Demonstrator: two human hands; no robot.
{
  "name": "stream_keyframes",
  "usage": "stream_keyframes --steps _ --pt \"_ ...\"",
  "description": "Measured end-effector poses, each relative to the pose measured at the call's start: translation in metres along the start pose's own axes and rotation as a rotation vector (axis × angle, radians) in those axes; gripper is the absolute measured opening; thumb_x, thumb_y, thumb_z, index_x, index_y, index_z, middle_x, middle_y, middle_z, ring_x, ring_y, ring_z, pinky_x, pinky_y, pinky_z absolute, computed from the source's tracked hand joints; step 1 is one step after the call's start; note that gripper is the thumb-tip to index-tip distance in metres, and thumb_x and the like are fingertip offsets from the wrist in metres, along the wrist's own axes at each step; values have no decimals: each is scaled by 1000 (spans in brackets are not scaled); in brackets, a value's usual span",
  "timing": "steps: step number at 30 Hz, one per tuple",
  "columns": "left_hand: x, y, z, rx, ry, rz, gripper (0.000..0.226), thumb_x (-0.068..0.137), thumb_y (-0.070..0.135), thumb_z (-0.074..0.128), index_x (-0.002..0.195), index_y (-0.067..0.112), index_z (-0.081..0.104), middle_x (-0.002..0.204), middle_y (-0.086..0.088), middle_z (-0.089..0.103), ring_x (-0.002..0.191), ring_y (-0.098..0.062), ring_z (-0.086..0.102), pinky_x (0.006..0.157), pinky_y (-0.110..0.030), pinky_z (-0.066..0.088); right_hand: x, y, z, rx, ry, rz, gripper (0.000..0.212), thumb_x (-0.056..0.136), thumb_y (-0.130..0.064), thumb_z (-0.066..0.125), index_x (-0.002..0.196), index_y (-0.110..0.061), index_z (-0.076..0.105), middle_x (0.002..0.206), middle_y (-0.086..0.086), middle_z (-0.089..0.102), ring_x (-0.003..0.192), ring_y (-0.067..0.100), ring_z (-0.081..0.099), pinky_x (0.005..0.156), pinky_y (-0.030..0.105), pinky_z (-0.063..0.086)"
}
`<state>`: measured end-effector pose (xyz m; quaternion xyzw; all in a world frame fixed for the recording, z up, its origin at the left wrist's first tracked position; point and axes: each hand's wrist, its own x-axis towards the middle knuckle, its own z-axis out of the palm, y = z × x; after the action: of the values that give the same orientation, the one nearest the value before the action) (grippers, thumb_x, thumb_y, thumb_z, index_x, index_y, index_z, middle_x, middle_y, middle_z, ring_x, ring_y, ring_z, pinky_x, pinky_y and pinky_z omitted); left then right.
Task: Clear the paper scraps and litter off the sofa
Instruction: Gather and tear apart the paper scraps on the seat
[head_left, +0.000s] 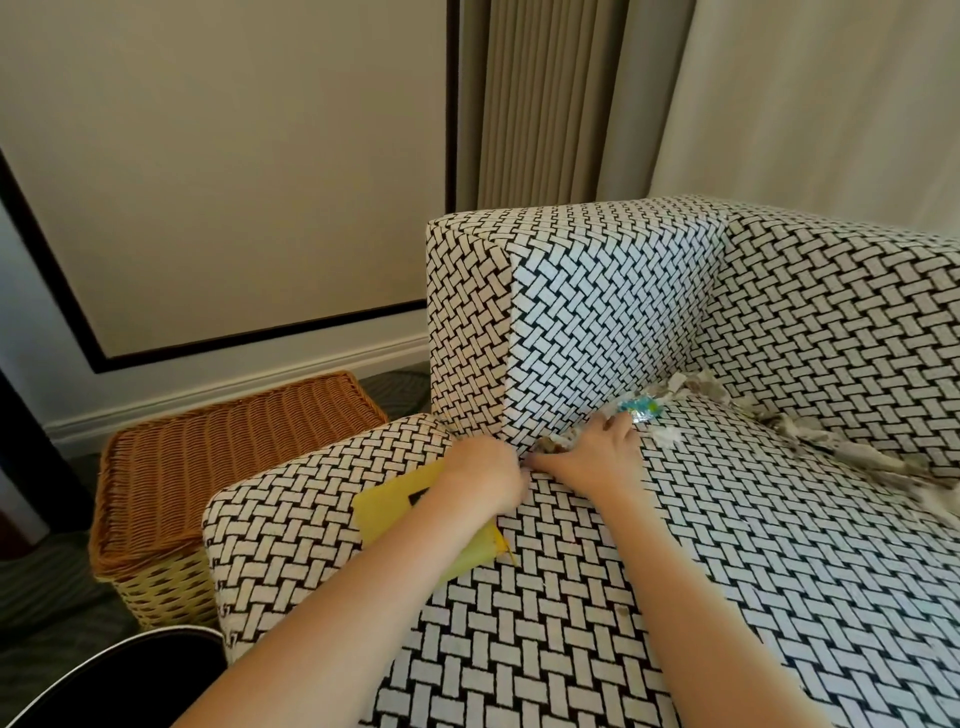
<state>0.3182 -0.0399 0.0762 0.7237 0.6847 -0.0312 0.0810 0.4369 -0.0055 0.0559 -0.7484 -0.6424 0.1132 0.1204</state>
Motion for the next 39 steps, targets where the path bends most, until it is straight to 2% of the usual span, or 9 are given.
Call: stream_keyframes --steps 5,12,18,24,27,30,34,37,39 --pt "-1 14 -1 -72 102 61 27 94 16 44 113 3 57 117 -11 55 108 -26 53 83 -31 44 17 -10 3 -88 -34 28 97 78 -61 53 142 2 18 151 20 5 134 38 19 106 42 30" --pt "8 7 0 -173 128 61 16 91 16 49 95 5 60 88 -5 48 88 -22 52 69 -27 40 31 -12 2 -137 -25 53 70 81 -45 56 134 -2 39 151 17 13 130 36 28 98 35 38" --pt "7 6 8 -214 228 93 13 91 13 51 91 4 60 85 -4 43 88 -22 51 68 -26 38 33 -15 6 -196 53 42 47 85 -30 57 124 -5 49 137 22 35 114 31 46 79 28 42" --pt "19 1 11 -439 127 99 16 88 14 47 81 15 61 80 -1 49 77 -19 51 67 -25 41 39 -17 1 -205 137 -65 19 88 -10 53 107 -8 57 112 9 61 105 23 56 83 27 48" --pt "29 4 11 -556 50 66 23 89 15 43 67 18 47 62 2 42 60 -16 42 52 -23 29 39 -11 -3 -153 166 -60 19 89 -3 50 106 -5 58 110 10 62 104 24 58 77 27 47" --pt "34 12 15 -608 -25 84 26 88 14 42 67 29 35 71 7 38 76 -16 41 58 -23 30 37 1 0 -53 200 -70 12 90 -6 49 92 -3 60 97 12 62 92 25 59 70 27 44" --pt "43 22 14 -800 -78 66 25 83 2 38 91 20 54 89 0 49 80 -15 45 70 -24 34 36 25 0 211 326 4 36 89 -13 51 54 -13 44 56 -1 48 50 12 42 45 20 25" --pt "46 29 16 -828 -47 77 24 86 2 37 90 20 52 78 9 43 73 -9 43 61 -18 30 33 40 -6 428 338 103 37 86 -14 55 51 -15 42 51 -3 44 47 8 37 45 20 24" --pt "45 32 20 -829 -13 120 29 90 3 38 108 13 59 83 13 45 75 -2 44 64 -15 32 32 47 -7 567 321 142 31 82 -10 58 53 -10 49 53 0 48 47 10 39 46 20 27"
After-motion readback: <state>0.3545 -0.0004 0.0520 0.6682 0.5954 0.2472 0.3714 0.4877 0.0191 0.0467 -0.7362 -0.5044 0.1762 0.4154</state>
